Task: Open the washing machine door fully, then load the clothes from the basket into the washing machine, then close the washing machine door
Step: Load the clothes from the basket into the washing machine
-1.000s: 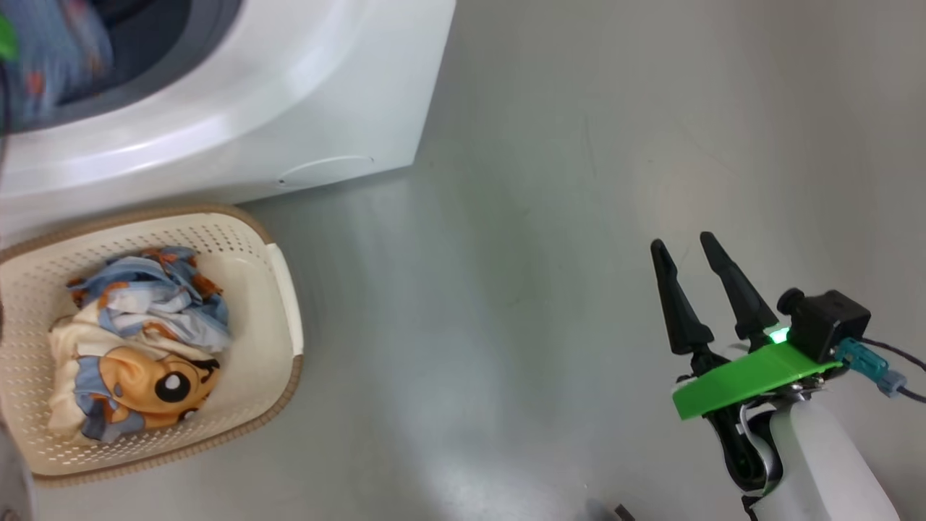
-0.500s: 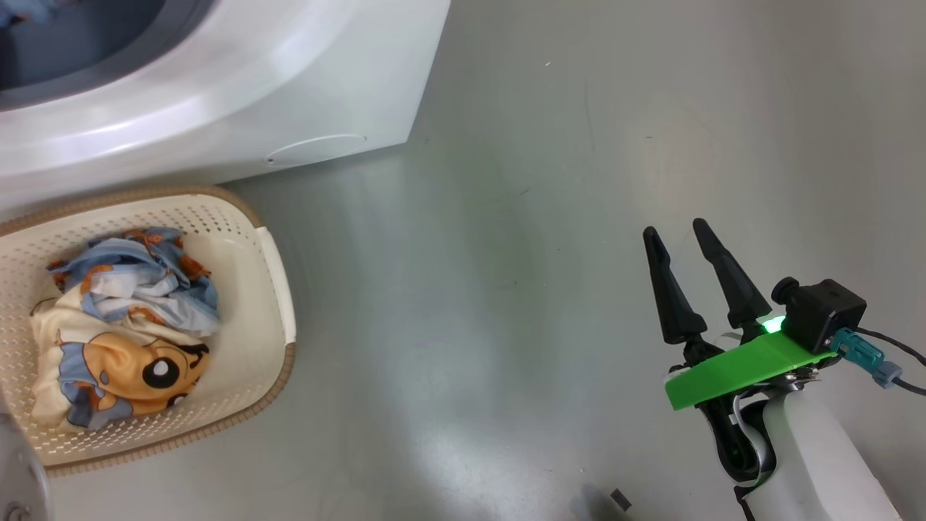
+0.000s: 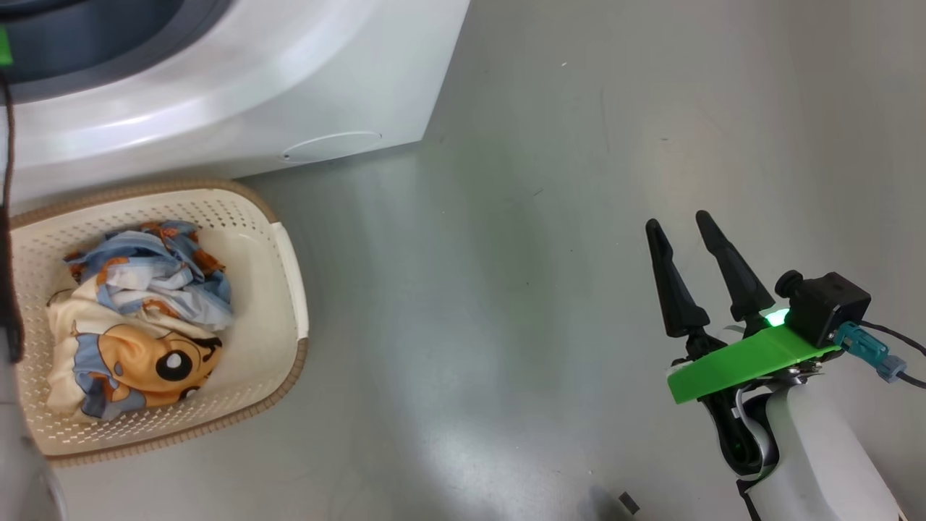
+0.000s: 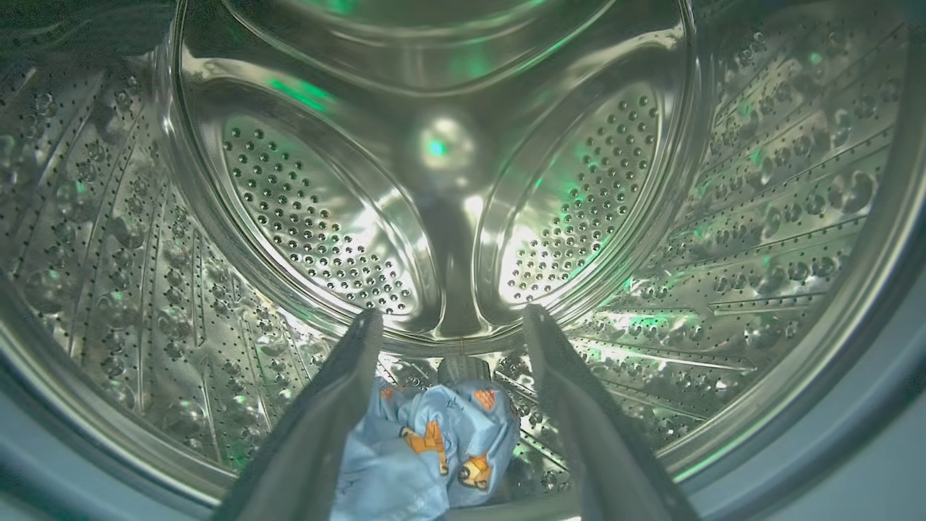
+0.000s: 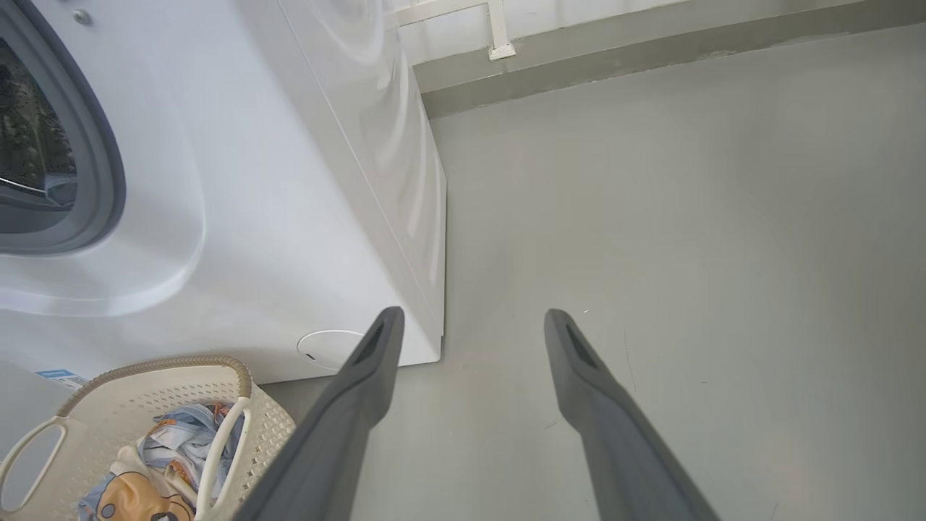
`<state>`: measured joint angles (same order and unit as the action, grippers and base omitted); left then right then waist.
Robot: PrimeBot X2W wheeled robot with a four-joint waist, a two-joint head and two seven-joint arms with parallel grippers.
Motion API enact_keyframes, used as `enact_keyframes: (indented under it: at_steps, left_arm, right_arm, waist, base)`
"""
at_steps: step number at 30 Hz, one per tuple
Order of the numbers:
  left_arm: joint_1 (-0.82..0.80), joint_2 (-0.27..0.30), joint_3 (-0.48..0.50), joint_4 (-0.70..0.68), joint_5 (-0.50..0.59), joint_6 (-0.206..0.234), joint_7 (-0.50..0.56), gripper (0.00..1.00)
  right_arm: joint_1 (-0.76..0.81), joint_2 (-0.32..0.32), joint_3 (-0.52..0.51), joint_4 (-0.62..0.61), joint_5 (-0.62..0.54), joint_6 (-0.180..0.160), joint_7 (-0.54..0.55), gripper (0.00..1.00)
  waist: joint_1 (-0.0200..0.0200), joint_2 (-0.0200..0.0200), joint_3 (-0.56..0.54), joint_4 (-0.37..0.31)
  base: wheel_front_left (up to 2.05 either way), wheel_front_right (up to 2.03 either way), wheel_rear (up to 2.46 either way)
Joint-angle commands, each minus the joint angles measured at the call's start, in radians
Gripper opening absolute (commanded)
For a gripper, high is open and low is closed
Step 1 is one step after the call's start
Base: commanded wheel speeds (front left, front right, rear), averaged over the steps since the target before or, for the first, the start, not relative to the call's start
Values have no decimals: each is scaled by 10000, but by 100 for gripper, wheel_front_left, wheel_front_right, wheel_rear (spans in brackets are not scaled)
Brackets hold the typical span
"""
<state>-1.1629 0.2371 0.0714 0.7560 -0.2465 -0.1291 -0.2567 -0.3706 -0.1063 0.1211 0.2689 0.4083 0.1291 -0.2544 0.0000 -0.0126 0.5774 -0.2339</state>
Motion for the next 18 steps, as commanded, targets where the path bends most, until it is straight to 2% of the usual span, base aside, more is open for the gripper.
enact_keyframes:
  at_steps: [1, 9, 18]
  left_arm:
    - [243, 395, 97, -271, -64, -15, -51, 100]
    - [1159, 176, 45, -501, -183, -15, -51, 100]
    - [3035, -130, 72, -1273, -248, -15, -51, 100]
  right_arm:
    - [103, -111, 187, -215, 58, 16, -74, 100]
    - [192, -230, 27, -201, 13, 16, -74, 100]
    - [466, -491, -180, -95, -39, 16, -74, 100]
  waist:
    - [0, -1, -18, 33]
    - [0, -1, -264, 270]
    - [0, -1, -977, 734]
  base:
    - [0, 0, 0]
    - [0, 0, 0]
    - [0, 0, 0]
